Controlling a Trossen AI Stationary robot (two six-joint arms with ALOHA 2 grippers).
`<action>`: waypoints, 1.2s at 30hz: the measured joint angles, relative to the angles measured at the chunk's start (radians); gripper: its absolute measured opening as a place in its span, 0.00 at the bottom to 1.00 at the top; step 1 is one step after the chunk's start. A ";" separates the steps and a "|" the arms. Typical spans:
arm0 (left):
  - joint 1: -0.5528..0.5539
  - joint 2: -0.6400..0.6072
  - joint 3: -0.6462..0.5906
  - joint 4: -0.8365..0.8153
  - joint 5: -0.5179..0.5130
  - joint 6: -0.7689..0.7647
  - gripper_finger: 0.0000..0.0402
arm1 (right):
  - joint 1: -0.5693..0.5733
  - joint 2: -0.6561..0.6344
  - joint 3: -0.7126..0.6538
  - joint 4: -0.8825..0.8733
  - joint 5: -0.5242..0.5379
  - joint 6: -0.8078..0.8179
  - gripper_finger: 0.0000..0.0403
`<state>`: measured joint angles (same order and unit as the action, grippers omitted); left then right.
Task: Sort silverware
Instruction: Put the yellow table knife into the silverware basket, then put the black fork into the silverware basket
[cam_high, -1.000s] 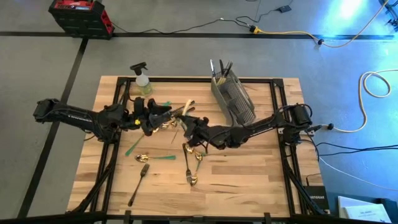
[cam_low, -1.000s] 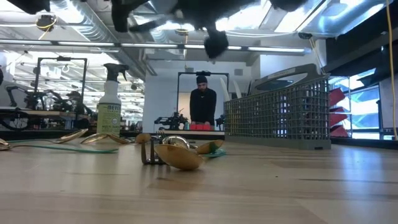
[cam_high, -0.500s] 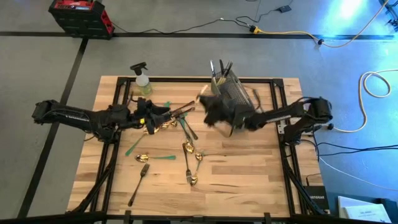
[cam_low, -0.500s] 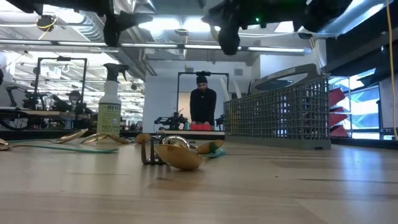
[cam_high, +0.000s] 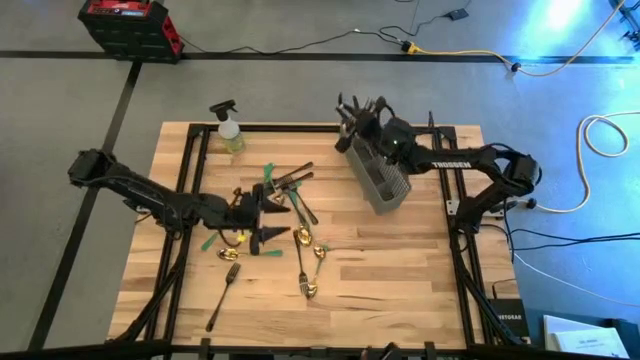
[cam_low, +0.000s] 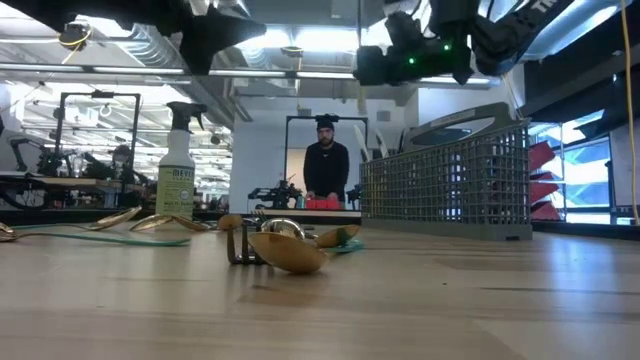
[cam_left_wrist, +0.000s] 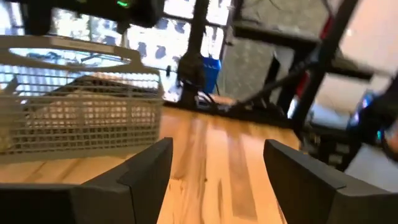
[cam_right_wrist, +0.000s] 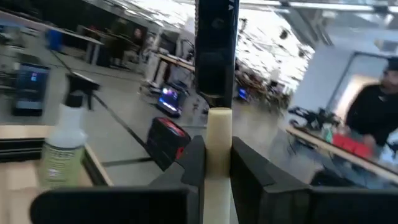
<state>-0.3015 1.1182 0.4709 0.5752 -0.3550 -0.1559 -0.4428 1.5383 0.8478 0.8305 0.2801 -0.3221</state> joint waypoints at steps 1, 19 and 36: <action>-0.012 0.013 0.000 -0.002 0.000 0.030 0.59 | -0.012 0.000 0.000 -0.010 0.009 0.018 0.07; -0.104 0.088 0.000 -0.009 0.071 0.194 0.59 | -0.062 0.005 0.000 -0.213 0.182 0.160 0.13; -0.104 0.087 0.000 -0.010 0.062 0.187 0.59 | -0.069 0.005 0.000 -0.211 0.185 0.220 0.18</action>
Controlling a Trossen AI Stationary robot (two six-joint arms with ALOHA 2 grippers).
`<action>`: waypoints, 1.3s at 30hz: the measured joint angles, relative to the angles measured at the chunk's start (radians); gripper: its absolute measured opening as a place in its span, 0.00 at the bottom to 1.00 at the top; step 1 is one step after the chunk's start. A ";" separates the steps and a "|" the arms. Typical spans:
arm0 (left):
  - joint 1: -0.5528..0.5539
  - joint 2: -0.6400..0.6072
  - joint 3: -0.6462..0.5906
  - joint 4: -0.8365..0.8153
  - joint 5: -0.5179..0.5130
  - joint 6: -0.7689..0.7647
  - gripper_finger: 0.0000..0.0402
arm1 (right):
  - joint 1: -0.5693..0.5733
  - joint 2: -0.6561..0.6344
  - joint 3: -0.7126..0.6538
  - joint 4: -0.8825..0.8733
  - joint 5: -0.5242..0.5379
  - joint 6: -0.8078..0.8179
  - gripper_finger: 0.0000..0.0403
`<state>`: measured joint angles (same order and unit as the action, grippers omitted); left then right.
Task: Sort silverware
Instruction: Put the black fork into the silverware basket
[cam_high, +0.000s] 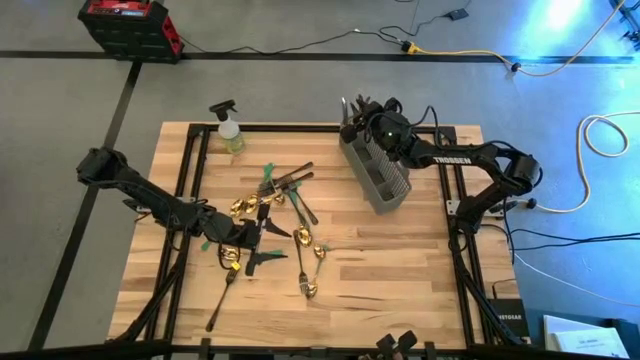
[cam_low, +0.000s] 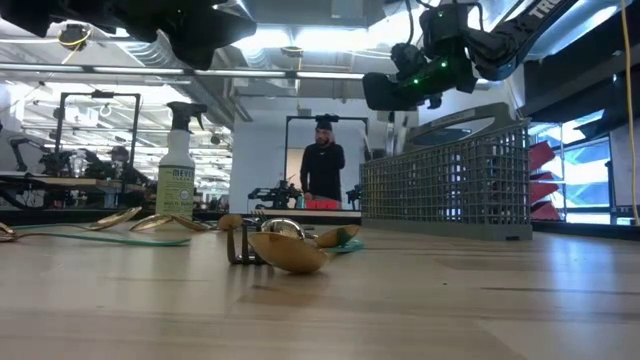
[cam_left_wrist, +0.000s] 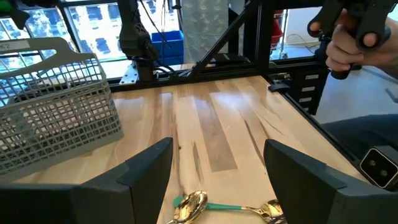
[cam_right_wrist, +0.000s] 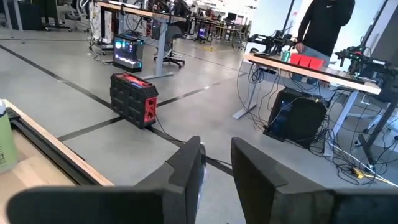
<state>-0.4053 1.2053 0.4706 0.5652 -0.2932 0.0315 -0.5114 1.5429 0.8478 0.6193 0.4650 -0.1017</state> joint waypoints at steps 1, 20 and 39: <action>0.000 0.000 0.000 0.000 -0.001 0.000 0.59 | 0.000 0.000 0.000 0.001 0.000 -0.001 0.18; 0.007 0.000 0.000 0.000 -0.015 -0.023 0.59 | 0.130 -0.102 0.058 0.012 -0.035 -0.566 0.10; 0.028 0.000 0.000 0.001 -0.032 -0.031 0.59 | -0.051 -0.090 0.057 -0.339 -0.011 -0.492 0.00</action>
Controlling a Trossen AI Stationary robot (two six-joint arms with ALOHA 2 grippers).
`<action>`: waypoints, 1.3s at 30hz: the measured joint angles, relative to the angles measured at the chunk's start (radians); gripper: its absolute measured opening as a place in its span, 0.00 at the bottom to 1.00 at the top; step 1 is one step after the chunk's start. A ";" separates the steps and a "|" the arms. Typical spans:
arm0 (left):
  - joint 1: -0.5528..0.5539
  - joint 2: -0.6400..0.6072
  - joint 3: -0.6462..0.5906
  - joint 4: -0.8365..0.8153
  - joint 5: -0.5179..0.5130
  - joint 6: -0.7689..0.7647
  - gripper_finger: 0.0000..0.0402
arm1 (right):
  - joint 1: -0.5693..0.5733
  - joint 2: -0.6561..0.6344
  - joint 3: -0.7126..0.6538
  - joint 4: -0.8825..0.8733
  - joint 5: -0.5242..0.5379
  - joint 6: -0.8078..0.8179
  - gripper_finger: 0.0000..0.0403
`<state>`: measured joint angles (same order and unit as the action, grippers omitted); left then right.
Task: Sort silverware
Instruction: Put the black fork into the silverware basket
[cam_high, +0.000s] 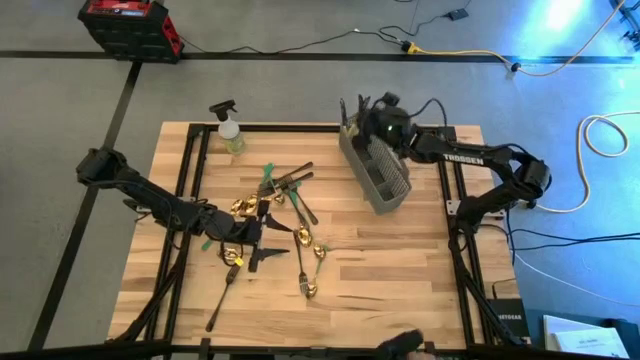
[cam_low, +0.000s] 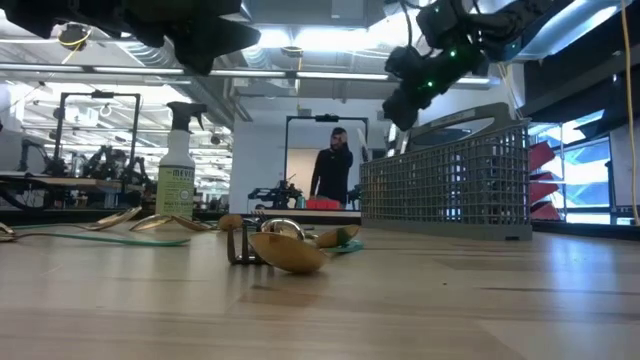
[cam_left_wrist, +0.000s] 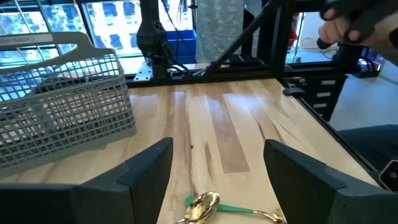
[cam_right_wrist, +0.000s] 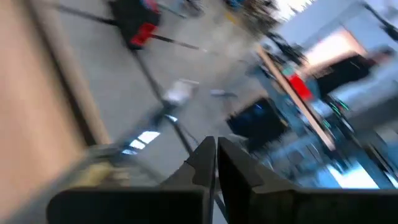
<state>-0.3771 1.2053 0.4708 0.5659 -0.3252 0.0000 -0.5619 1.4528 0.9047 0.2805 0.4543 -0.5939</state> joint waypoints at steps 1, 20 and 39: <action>0.000 0.000 0.000 0.000 0.000 -0.001 0.59 | -0.016 0.000 0.000 0.015 0.011 0.012 0.00; 0.006 0.000 0.000 -0.089 -0.089 -0.044 0.59 | 0.372 -0.235 0.000 -0.083 -0.003 -0.022 0.00; 0.133 0.153 0.000 -0.115 -0.153 -0.073 0.59 | 0.799 -0.157 0.000 -0.455 -0.147 0.187 0.00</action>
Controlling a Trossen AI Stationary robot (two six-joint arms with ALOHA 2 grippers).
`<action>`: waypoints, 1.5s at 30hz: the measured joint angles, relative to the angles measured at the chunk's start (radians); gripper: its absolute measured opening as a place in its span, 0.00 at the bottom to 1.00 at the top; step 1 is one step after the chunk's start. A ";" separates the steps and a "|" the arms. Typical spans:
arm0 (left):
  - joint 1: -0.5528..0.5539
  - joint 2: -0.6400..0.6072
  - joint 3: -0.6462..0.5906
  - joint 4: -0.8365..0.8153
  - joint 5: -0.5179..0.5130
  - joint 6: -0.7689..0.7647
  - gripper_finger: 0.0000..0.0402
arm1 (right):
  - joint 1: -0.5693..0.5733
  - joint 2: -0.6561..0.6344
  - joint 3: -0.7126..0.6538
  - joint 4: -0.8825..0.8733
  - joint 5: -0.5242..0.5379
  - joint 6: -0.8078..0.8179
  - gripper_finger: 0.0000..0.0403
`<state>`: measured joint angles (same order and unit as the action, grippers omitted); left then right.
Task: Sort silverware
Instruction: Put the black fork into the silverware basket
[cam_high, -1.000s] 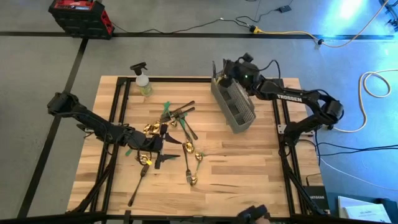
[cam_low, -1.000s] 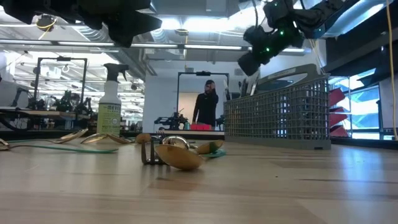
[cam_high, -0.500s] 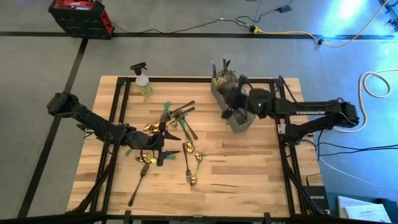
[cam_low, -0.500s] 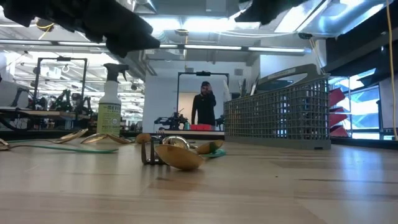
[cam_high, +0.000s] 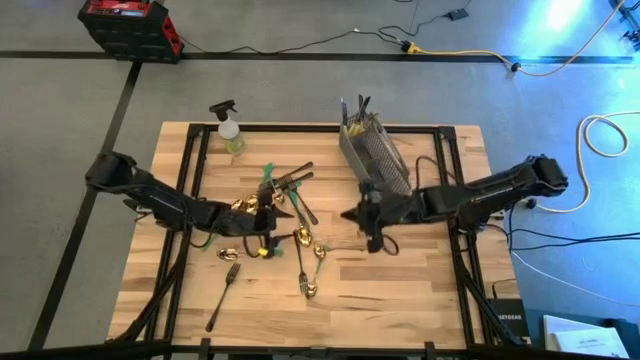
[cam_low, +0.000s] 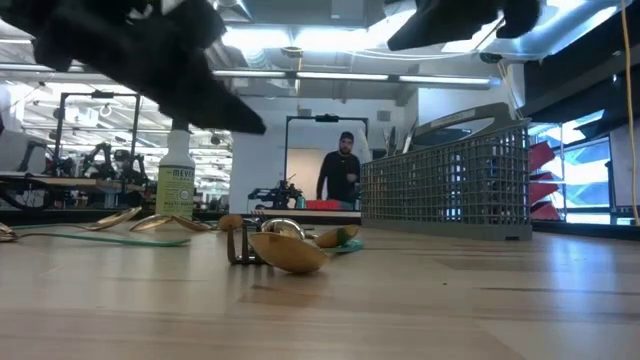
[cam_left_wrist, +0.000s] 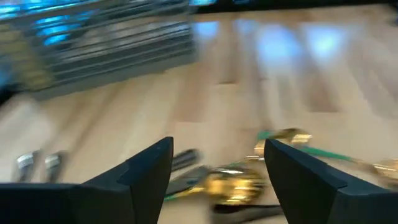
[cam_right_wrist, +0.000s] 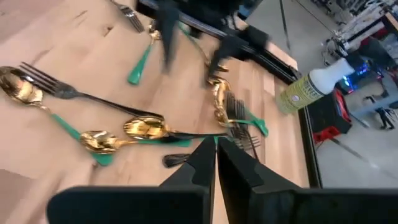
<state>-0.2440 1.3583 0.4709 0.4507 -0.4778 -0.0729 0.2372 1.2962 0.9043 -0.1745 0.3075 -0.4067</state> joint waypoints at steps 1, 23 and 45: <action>0.011 0.001 0.000 -0.004 -0.039 -0.011 0.59 | 0.007 0.008 0.000 -0.001 0.015 0.008 0.00; 0.299 0.028 0.187 -0.397 0.112 0.332 0.59 | 0.025 0.019 0.000 -0.036 0.032 0.068 0.00; 0.407 0.343 0.451 -0.651 0.277 0.748 0.59 | 0.025 0.020 0.000 -0.167 0.032 0.177 0.00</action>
<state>0.1635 1.7016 0.9218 -0.2005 -0.2010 0.6750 0.2623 1.3159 0.9039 -0.3411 0.3393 -0.2294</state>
